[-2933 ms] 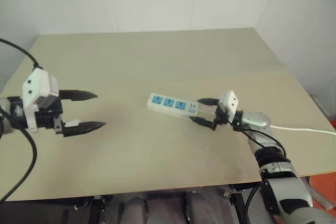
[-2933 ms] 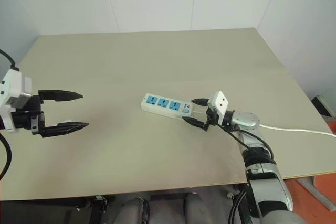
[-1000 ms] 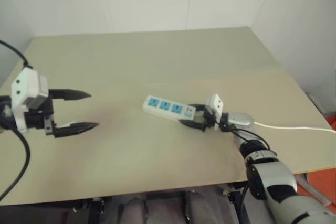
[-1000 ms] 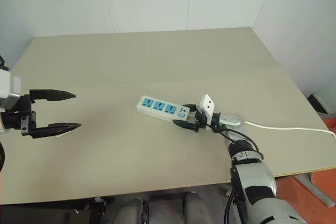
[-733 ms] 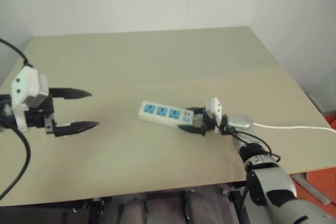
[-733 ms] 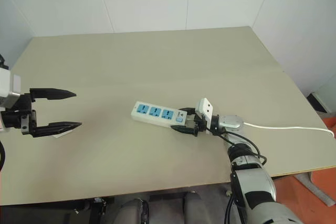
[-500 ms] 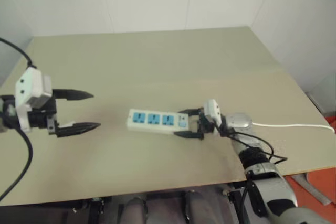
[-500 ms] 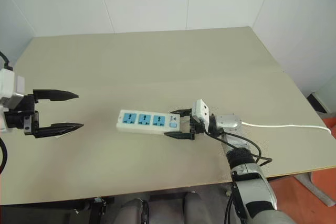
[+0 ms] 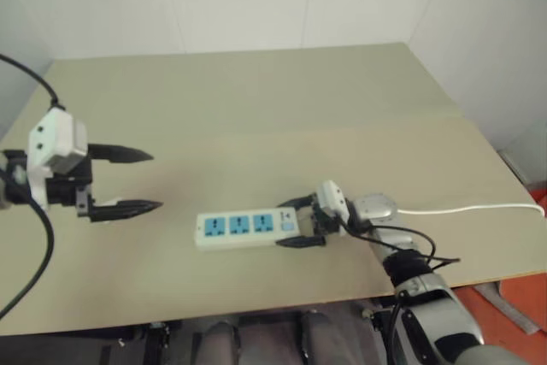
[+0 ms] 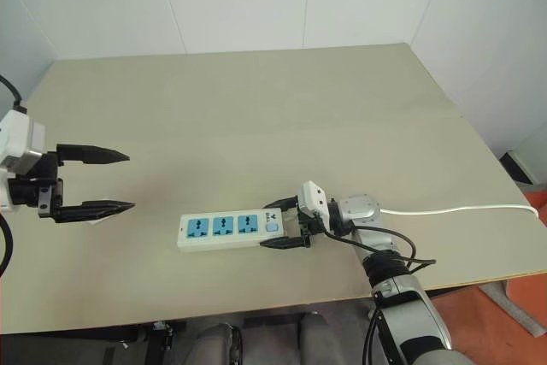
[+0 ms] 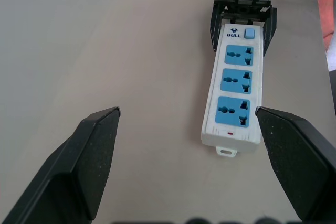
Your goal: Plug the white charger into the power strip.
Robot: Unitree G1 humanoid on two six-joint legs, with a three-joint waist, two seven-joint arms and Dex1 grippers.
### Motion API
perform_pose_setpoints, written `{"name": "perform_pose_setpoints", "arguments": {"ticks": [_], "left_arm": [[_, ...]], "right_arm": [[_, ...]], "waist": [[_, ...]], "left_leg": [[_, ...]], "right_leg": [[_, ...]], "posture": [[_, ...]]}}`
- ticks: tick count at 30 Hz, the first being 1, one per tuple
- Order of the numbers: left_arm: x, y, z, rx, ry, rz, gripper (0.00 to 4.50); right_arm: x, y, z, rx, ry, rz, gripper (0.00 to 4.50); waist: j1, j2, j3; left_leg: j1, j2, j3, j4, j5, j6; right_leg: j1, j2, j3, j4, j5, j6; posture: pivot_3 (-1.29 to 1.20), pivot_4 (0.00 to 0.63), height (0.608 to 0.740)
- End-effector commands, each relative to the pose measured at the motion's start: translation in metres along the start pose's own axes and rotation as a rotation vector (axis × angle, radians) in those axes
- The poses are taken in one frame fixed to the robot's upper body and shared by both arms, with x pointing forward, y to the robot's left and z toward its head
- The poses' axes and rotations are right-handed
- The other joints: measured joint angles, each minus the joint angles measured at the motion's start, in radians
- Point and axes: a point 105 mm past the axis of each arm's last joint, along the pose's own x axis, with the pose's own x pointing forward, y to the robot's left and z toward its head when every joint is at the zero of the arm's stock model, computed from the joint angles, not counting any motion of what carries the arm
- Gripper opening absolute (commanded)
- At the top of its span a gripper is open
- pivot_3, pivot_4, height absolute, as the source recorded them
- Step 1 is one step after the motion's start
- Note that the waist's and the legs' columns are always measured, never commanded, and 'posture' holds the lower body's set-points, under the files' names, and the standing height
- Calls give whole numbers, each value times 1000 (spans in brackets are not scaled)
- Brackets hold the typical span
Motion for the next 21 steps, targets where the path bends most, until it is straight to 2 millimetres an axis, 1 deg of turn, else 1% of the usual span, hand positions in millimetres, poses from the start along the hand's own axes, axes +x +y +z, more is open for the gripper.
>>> {"name": "perform_pose_setpoints", "arguments": {"ticks": [1,5,9,12,14,17,21], "left_arm": [[-10,5,-3,14,46,30,4500],[-21,11,-17,-26,103,72,4500],[-37,17,-30,-68,162,110,4500],[-49,24,-44,-78,270,134,4500],[-55,30,-50,-74,327,151,4500],[-56,38,-52,-66,380,169,4500],[-54,38,-60,-90,480,126,4500]], "right_arm": [[-4,-4,6,-62,1,6,3406],[-7,-3,-1,-48,6,-4,3406],[-9,-3,-4,-41,6,-19,3406],[-8,-4,-5,-31,-10,-41,3406],[-6,-3,-7,-29,-11,-40,3406],[-3,-1,-8,-27,-13,-37,3406],[-2,-2,-8,-24,-18,-45,3406]], "waist": [[0,0,0],[0,0,0],[1,0,0],[1,0,0],[1,-1,0],[2,-1,-1],[-2,-1,-1]], "left_leg": [[0,0,0,0,0,0],[1,0,0,0,0,0],[1,0,0,0,0,0],[1,0,0,0,0,0],[1,0,0,0,0,0],[2,0,0,0,0,0],[2,0,0,0,0,0]], "right_leg": [[0,0,0,0,0,0],[0,0,0,0,0,0],[1,0,0,0,0,0],[1,0,0,0,0,0],[1,0,0,0,0,0],[2,0,0,0,0,0],[1,0,0,2,0,0]], "posture": [[0,150,740],[0,150,740],[0,150,740],[0,150,740],[0,150,740],[0,150,740],[0,150,740]]}}
